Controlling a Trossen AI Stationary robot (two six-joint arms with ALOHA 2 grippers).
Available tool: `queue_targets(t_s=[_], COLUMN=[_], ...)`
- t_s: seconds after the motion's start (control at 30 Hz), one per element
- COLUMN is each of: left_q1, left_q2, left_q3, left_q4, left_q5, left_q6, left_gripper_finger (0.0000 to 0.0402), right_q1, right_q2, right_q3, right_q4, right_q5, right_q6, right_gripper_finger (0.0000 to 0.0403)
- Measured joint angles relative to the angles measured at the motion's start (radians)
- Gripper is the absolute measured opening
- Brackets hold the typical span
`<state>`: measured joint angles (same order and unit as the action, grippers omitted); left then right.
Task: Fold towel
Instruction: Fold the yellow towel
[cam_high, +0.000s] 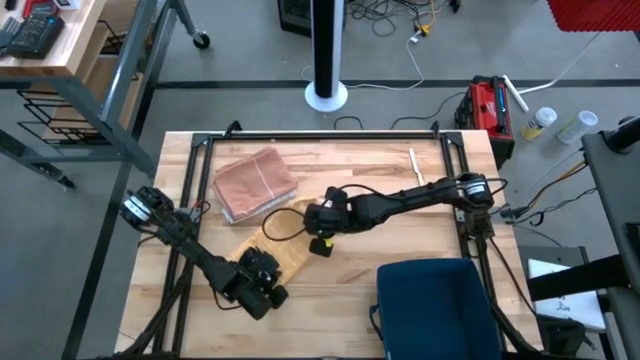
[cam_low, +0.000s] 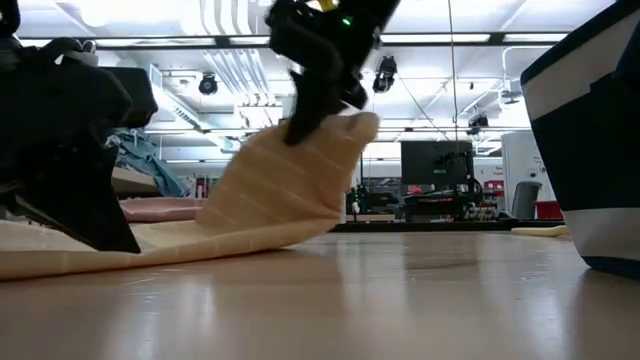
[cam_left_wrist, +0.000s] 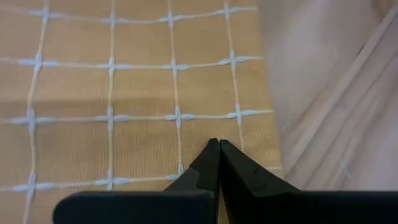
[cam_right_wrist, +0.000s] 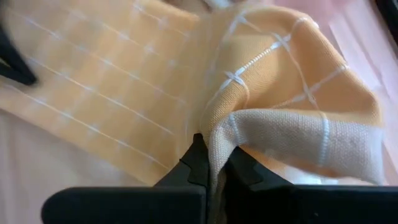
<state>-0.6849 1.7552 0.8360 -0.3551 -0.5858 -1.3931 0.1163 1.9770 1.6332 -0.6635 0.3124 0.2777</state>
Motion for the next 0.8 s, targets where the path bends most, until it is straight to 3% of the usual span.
queue_targets(t_s=[0.33, 0.57, 0.67, 0.8], left_q1=[-0.022, -0.156, -0.25, -0.331], left_q2=[-0.057, -0.199, -0.213, -0.188], left_q3=[0.022, 0.119, 0.123, 0.076], left_q4=[-0.031, -0.42, -0.438, -0.443], left_q5=[-0.071, 0.138, 0.178, 0.19], left_q6=[0.038, -0.149, -0.194, -0.384], left_gripper_finger=[0.0, 0.0, 0.0, 0.0], right_q1=[0.028, 0.025, 0.025, 0.025], right_q2=[0.103, 0.192, 0.22, 0.22], right_q3=[0.129, 0.283, 0.332, 0.345], right_q4=[0.048, -0.095, -0.147, -0.145], right_q5=[-0.083, -0.077, -0.04, -0.022], right_q6=[-0.016, -0.017, -0.027, -0.028], right_gripper_finger=[0.0007, 0.0007, 0.0007, 0.0007])
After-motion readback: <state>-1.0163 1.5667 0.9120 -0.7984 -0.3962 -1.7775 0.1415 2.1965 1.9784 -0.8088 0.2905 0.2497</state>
